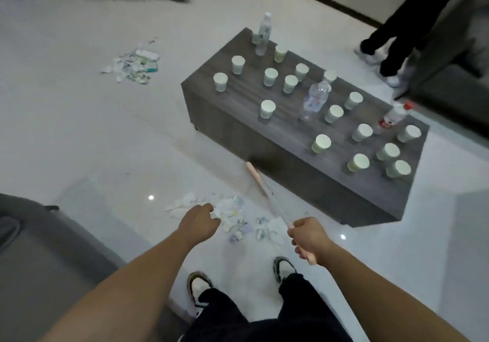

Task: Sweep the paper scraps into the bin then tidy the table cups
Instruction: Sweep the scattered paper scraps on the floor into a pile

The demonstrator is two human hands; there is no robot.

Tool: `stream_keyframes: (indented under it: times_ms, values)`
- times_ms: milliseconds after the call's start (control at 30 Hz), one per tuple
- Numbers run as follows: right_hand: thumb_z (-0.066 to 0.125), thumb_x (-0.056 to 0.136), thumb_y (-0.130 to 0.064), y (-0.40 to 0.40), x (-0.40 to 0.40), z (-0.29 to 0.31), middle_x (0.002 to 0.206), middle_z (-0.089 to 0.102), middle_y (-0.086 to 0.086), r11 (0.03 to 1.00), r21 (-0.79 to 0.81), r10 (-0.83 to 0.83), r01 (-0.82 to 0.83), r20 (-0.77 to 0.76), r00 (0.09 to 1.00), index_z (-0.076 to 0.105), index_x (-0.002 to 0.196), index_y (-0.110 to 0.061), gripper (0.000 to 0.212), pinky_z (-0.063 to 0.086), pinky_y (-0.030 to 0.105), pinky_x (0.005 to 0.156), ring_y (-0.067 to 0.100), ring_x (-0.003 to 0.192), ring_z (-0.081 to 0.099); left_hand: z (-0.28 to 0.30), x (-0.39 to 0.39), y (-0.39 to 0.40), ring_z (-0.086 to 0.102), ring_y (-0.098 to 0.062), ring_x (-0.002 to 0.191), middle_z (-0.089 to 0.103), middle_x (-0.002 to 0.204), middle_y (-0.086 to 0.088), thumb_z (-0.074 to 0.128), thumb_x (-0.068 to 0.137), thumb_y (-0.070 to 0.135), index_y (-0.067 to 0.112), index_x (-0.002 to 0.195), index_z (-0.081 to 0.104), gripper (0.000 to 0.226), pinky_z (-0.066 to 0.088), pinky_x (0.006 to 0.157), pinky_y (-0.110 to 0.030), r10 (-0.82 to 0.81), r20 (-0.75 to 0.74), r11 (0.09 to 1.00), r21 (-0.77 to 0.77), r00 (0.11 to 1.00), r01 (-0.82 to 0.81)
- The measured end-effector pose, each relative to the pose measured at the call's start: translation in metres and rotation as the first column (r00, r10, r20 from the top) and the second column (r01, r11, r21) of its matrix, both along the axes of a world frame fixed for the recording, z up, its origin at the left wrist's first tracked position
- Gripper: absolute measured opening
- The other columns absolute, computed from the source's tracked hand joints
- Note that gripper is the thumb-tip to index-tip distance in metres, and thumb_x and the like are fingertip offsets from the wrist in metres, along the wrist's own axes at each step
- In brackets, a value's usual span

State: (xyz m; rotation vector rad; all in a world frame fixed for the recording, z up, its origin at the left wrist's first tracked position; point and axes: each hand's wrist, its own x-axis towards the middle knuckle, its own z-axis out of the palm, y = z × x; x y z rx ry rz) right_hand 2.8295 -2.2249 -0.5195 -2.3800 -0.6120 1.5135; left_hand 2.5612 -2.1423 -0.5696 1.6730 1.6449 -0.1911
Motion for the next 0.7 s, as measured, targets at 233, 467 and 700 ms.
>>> stream_keyframes:
  times_ms: [233,467,700]
  values:
    - [0.056,0.080,-0.001,-0.084,0.021,-0.020,0.070,0.058,0.021,0.943,-0.142,-0.272,0.302,0.196,0.942,0.058,0.076,0.002,0.004,0.048,0.032,0.049,0.030,0.052,0.056,-0.018,0.010,-0.006,0.050,-0.024,0.122,0.052,0.135,-0.010,0.056,0.090,0.041,0.017,0.138,0.048,0.054,0.039,0.092,-0.029,-0.200,0.048,0.975,-0.084,0.979,0.204]
    - [0.056,0.086,0.006,-0.114,0.014,-0.035,0.061,0.051,0.016,0.820,-0.176,-0.534,0.544,0.107,0.839,0.056,0.078,0.007,0.008,0.040,0.026,0.045,0.023,0.041,0.048,-0.024,0.001,-0.022,0.047,-0.025,0.126,0.048,0.140,-0.009,0.055,0.090,0.041,0.018,0.139,0.045,0.056,0.040,0.095,-0.031,-0.304,-0.005,0.945,-0.131,0.953,0.301]
    - [0.060,0.090,-0.006,-0.113,0.001,0.009,0.067,0.056,0.015,0.837,-0.134,-0.547,0.530,-0.172,0.820,0.063,0.097,0.009,0.017,0.034,0.020,0.037,0.016,0.040,0.044,-0.008,0.036,-0.028,0.052,-0.025,0.117,0.054,0.132,-0.010,0.055,0.090,0.038,0.014,0.136,0.049,0.053,0.044,0.087,-0.030,-0.354,-0.002,0.932,-0.087,0.935,0.352]
